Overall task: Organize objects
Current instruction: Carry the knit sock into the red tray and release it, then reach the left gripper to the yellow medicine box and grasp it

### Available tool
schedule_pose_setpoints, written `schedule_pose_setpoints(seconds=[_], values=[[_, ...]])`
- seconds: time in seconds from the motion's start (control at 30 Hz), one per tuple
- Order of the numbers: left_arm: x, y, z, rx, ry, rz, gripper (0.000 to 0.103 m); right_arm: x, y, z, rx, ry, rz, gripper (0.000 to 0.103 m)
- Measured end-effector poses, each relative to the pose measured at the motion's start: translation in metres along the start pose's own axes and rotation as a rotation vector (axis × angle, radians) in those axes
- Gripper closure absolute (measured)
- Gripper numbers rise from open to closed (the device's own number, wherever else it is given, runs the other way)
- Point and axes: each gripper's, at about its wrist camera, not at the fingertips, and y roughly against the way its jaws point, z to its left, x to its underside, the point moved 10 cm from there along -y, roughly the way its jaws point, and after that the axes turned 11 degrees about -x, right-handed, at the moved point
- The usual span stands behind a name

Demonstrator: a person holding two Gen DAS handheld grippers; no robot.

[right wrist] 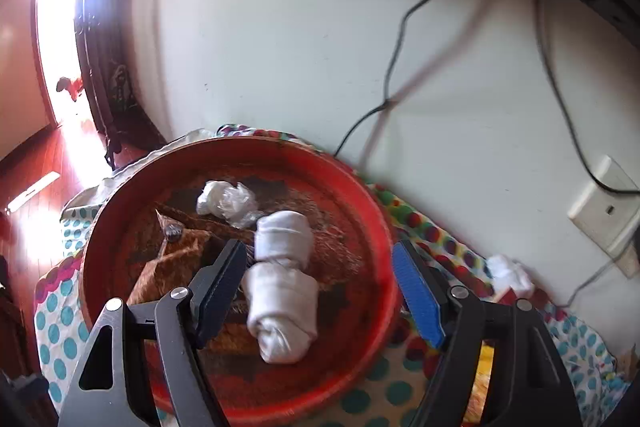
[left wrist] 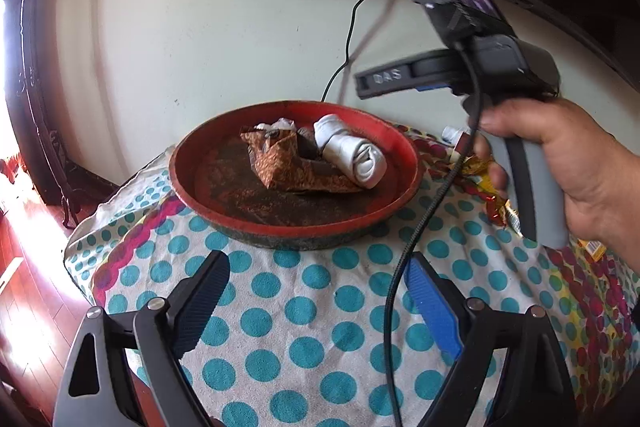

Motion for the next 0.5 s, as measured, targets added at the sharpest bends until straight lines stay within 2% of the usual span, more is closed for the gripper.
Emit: schedule_pose_setpoints(seconds=[0.07,0.17,0.27,0.3,0.37,0.43,0.5], values=[[-0.007,0.015,-0.009,0.021,-0.016,-0.038,0.012,0.020,0.034,-0.033,0.071,-0.031,-0.020,0.029],[-0.010,0.037,-0.031,0.075,-0.067,-0.074,0.012,0.072,0.075,-0.096,0.208,-0.095,0.019,0.026],[-0.006,0.066,-0.072,0.212,-0.131,-0.090,0.012,0.139,0.117,-0.154,0.328,-0.200,0.049,0.026],[-0.002,0.078,-0.090,0.292,-0.159,-0.084,0.012,0.160,0.128,-0.173,0.362,-0.245,0.059,0.026],[0.013,0.107,-0.133,0.570,-0.204,0.022,0.012,0.203,0.150,-0.211,0.403,-0.349,0.074,0.026],[0.020,0.139,-0.160,0.692,-0.284,0.045,0.012,0.230,0.168,-0.239,0.450,-0.393,0.091,0.026],[0.027,0.175,-0.179,0.859,-0.335,0.070,0.012,0.243,0.184,-0.255,0.479,-0.394,0.091,0.026]])
